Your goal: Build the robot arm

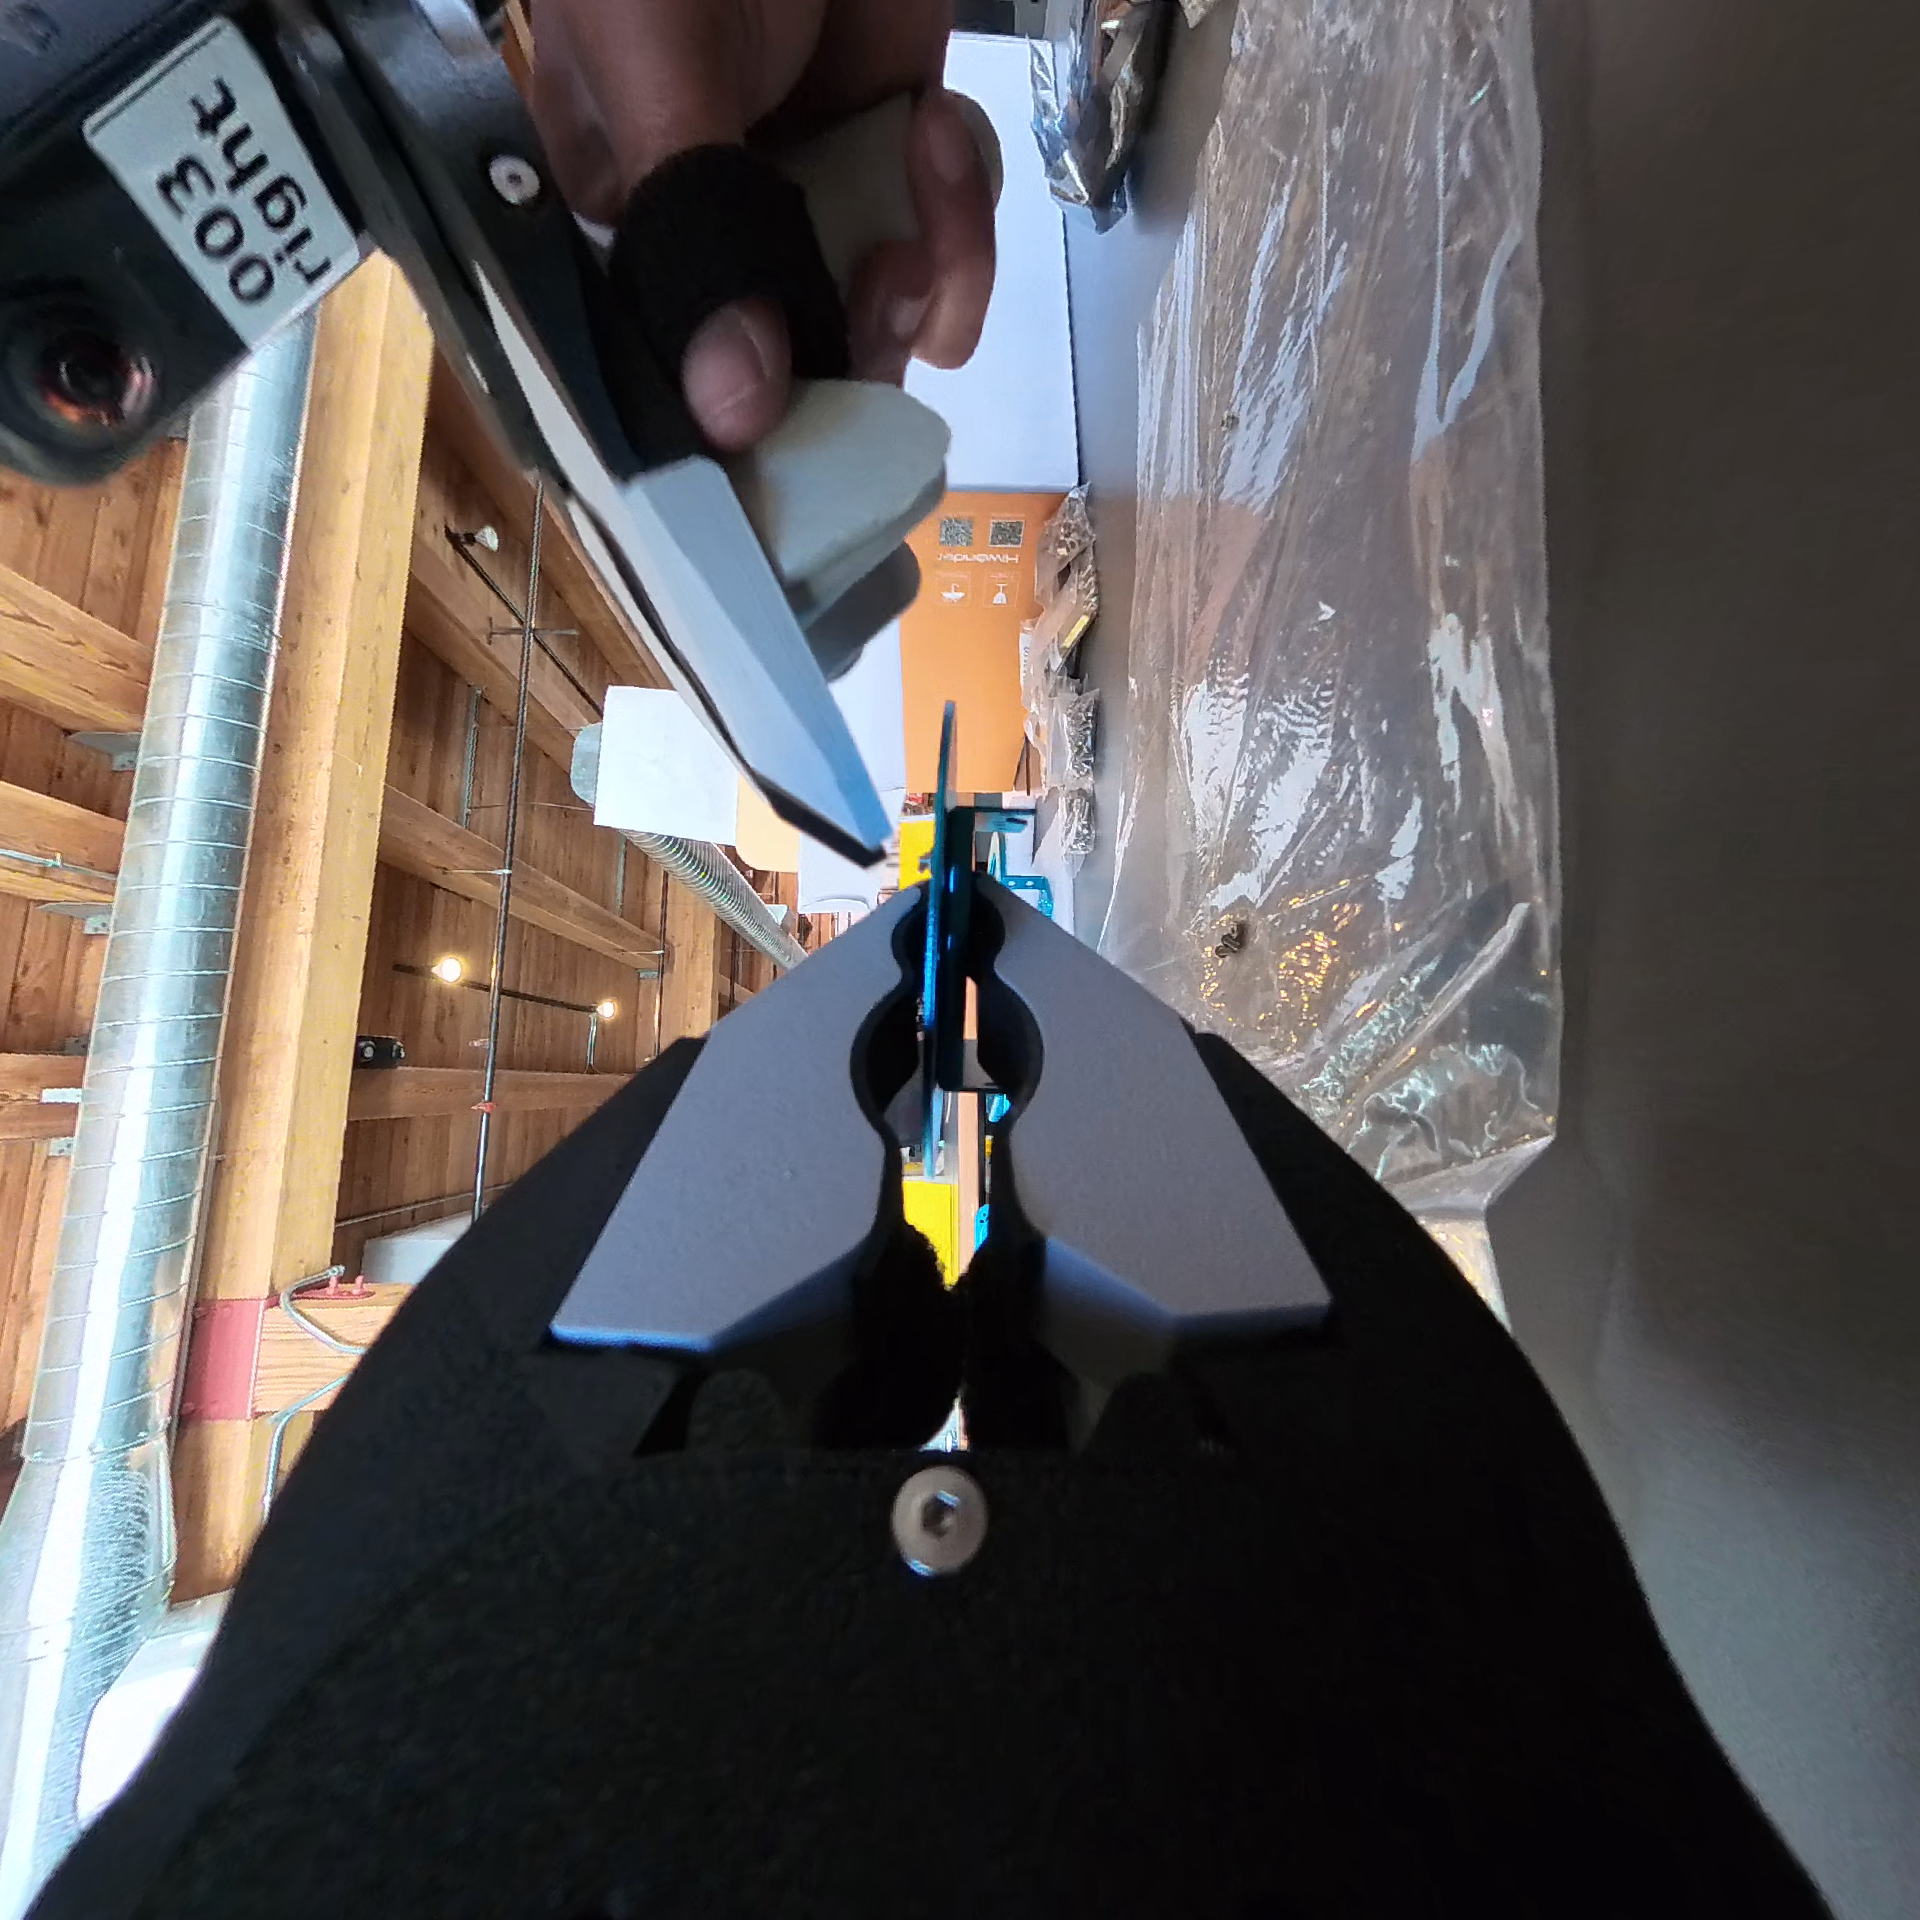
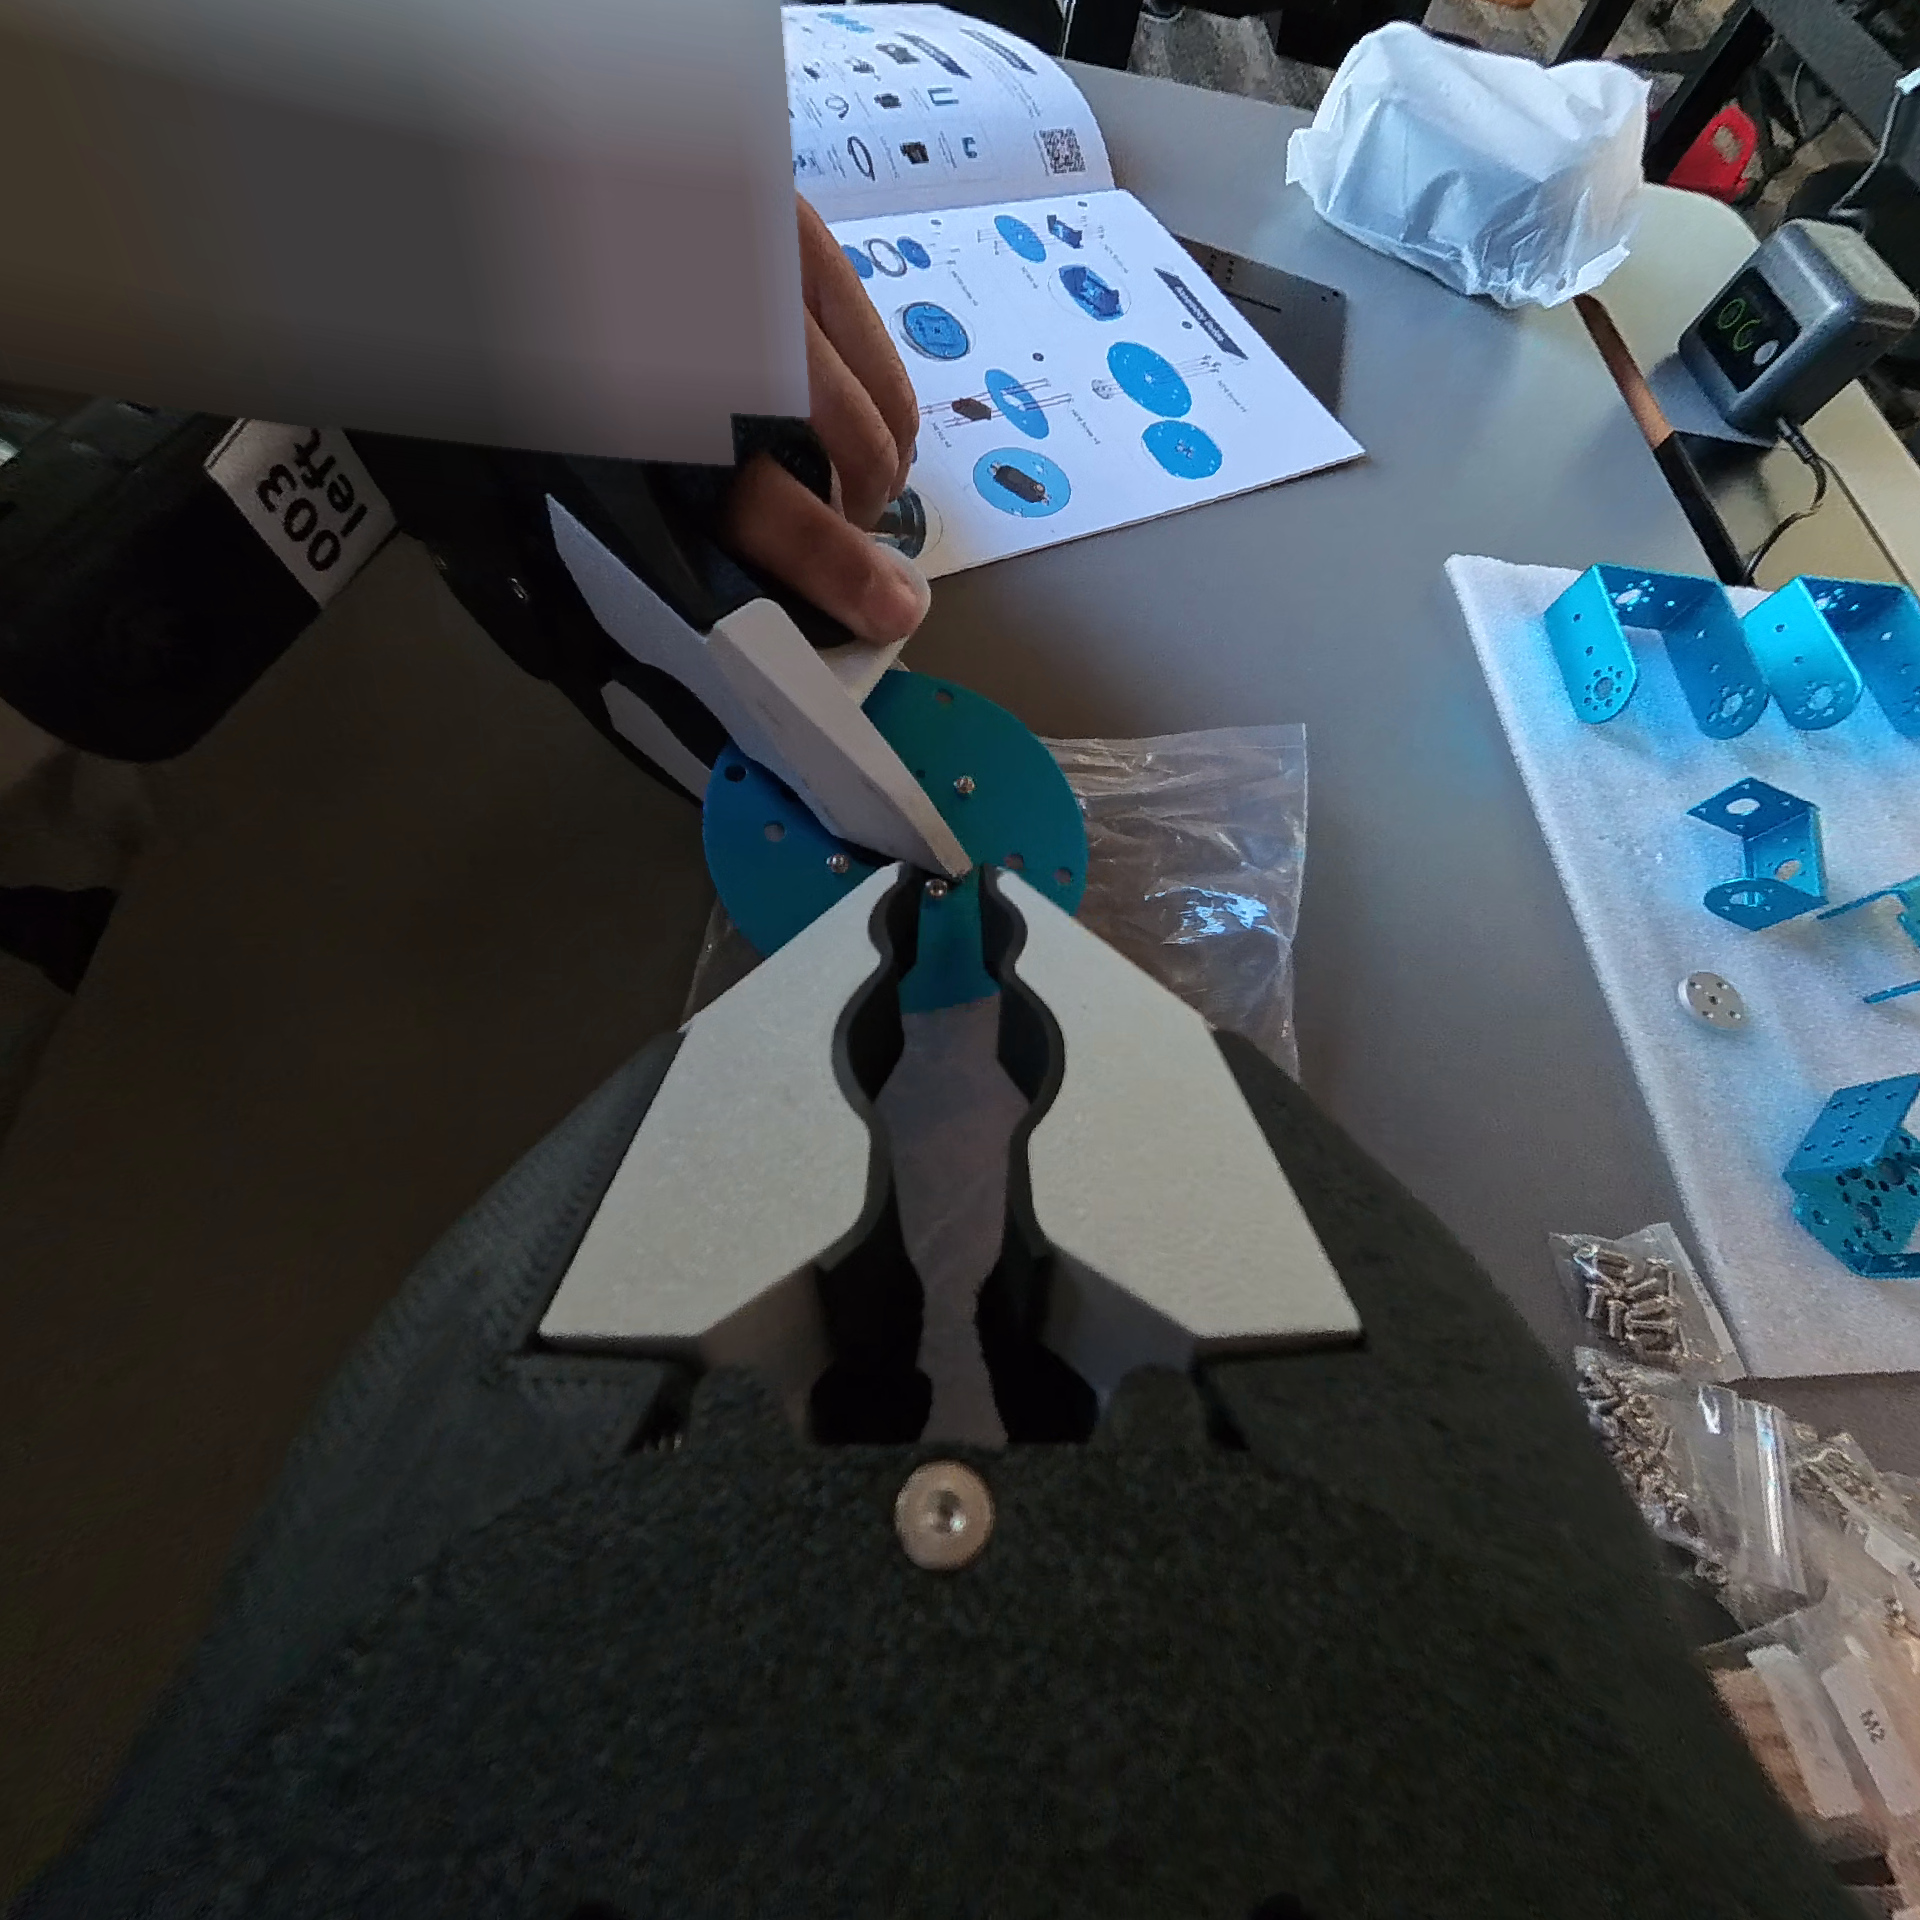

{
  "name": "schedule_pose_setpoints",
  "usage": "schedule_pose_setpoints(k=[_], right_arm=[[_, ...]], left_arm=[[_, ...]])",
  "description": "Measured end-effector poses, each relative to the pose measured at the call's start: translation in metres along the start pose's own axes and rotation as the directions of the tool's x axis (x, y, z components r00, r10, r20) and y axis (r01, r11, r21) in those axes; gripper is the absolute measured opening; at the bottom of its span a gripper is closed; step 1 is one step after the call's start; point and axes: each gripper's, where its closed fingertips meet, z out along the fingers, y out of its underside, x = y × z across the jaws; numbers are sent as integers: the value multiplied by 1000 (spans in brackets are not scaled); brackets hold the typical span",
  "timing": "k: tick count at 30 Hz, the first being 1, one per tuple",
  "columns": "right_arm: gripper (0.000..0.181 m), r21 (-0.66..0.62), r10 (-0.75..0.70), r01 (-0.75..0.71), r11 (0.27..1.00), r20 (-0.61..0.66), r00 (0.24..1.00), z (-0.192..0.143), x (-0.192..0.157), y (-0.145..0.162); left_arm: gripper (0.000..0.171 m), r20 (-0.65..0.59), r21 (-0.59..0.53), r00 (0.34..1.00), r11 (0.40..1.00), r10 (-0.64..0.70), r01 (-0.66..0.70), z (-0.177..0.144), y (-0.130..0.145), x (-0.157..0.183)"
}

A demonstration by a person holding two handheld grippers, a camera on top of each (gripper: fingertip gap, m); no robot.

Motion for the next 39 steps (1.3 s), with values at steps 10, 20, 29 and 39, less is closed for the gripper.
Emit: schedule_pose_setpoints(k=[10,20,29,39], right_arm=[[43,135,56,-78,988,160,985,-10,-18,-5],[58,99,-24,7,995,167,986,-3,-31,-2],[57,86,-23,9,996,167,986,1,-32,-1],[54,79,-16,3,997,165,986,2,-31,1]], left_arm=[[1,4,4,1000,1000,-17,17,-1,0,-2],[1,3,3,1000,1000,-22,22,-1,0,-3],[1,1,2,1000,1000,-22,22,-1,0,-2],[1,-4,1,1000,1000,-18,18,0,0,-1]])
